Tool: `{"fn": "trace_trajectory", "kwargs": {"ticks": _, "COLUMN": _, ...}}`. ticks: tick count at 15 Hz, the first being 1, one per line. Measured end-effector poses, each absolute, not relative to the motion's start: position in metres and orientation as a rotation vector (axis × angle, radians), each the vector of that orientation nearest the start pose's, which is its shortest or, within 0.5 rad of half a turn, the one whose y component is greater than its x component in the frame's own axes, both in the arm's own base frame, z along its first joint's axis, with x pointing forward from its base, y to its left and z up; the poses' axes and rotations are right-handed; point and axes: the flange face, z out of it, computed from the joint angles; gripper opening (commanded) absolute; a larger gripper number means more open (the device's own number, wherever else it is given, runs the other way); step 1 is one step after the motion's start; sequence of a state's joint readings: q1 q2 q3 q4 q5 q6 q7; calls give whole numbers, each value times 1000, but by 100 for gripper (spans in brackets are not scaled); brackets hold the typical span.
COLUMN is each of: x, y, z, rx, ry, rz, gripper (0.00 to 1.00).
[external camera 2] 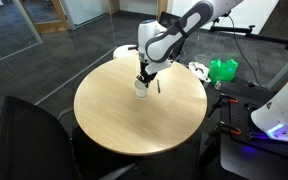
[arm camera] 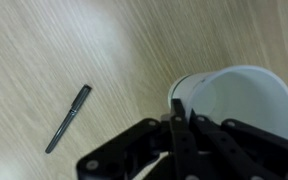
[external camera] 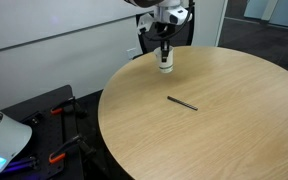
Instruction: Move the cup away from you then put the marker in the cup
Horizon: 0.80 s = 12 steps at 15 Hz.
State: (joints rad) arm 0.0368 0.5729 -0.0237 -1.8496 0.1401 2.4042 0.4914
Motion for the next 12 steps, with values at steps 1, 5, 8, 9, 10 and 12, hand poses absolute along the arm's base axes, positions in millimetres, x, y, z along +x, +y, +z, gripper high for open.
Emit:
{"fn": "trace_trajectory", "kwargs": {"ticks": 1, "x": 646, "y": 10, "z": 209, "rx": -2928, "ry": 903, "rz": 51, "gripper": 1}}
{"fn": "trace_trajectory", "kwargs": {"ticks": 5, "x": 663, "y": 5, "z": 203, "rx": -2902, "ry": 990, "rz": 26, "gripper": 1}}
{"fn": "trace_trajectory", "kwargs": {"ticks": 8, "x": 673, "y": 1, "z": 197, "rx": -2893, "ry": 1044, "rz": 9, "gripper": 1}}
{"fn": "trace_trajectory", "kwargs": {"ticks": 9, "x": 676, "y": 0, "z": 194, "rx": -2892, "ry": 1055, "rz": 6, "gripper": 1}}
{"fn": "trace_trajectory", "kwargs": {"ticks": 10, "x": 679, "y": -1, "z": 191, "rx": -2892, "ry": 1061, "rz": 3, "gripper": 1}}
{"fn": "trace_trajectory", "kwargs": {"ticks": 12, "x": 684, "y": -2, "z": 186, "rx": -2888, "ry": 1083, "rz": -1, "gripper": 1}}
